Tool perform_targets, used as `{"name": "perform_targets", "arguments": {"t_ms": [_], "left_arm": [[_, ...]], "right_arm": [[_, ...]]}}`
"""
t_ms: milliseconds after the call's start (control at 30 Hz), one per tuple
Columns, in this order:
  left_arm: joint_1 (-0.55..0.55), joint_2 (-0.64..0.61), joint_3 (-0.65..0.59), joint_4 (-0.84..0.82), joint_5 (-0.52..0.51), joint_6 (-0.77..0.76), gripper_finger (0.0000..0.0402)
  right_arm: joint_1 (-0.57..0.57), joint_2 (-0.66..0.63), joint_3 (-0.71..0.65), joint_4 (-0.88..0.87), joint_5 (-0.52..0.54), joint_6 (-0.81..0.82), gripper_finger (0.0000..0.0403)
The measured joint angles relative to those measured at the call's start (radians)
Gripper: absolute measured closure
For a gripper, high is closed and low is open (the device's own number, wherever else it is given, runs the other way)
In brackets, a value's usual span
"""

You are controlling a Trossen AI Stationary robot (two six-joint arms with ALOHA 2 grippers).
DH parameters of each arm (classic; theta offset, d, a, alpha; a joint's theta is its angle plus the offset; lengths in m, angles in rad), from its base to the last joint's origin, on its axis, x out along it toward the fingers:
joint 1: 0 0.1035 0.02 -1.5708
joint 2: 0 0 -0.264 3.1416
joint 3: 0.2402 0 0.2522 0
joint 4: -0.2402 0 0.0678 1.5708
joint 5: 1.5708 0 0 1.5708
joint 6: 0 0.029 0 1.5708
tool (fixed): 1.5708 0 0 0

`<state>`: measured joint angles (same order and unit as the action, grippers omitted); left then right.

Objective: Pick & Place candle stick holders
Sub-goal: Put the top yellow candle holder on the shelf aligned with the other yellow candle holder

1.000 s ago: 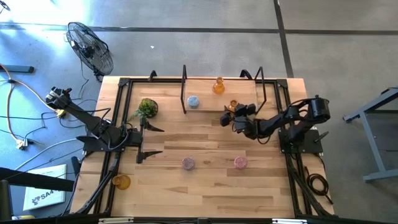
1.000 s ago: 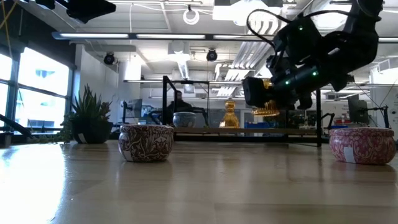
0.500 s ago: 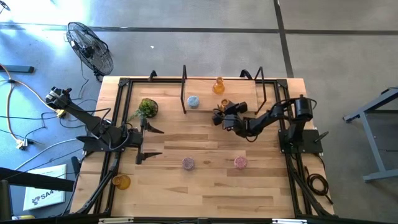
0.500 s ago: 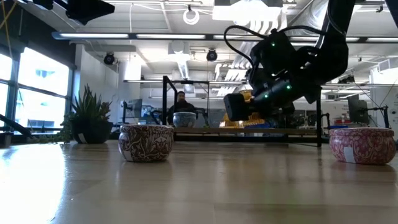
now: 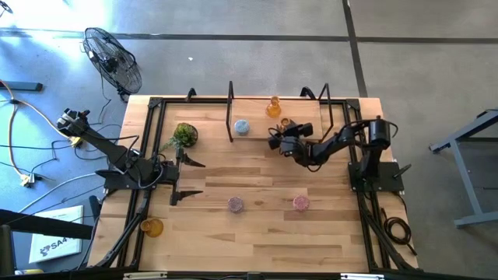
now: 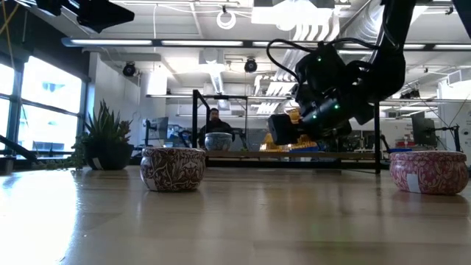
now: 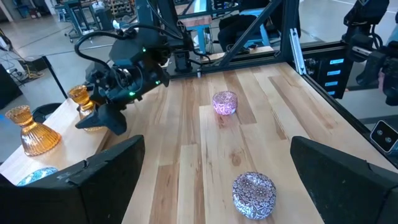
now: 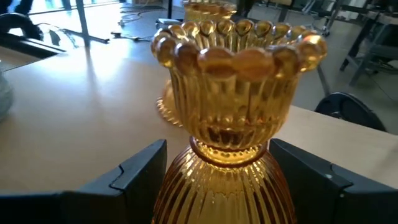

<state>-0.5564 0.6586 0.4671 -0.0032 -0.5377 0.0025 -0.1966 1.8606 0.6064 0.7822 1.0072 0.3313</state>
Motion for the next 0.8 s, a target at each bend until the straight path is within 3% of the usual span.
{"name": "perform_targets", "arguments": {"t_ms": [800], "left_arm": [[0.000, 0.000, 0.000, 0.001, 0.000, 0.018, 0.0004]], "right_arm": [[-0.134, 0.000, 0.000, 0.006, -0.008, -0.022, 0.0141]]}}
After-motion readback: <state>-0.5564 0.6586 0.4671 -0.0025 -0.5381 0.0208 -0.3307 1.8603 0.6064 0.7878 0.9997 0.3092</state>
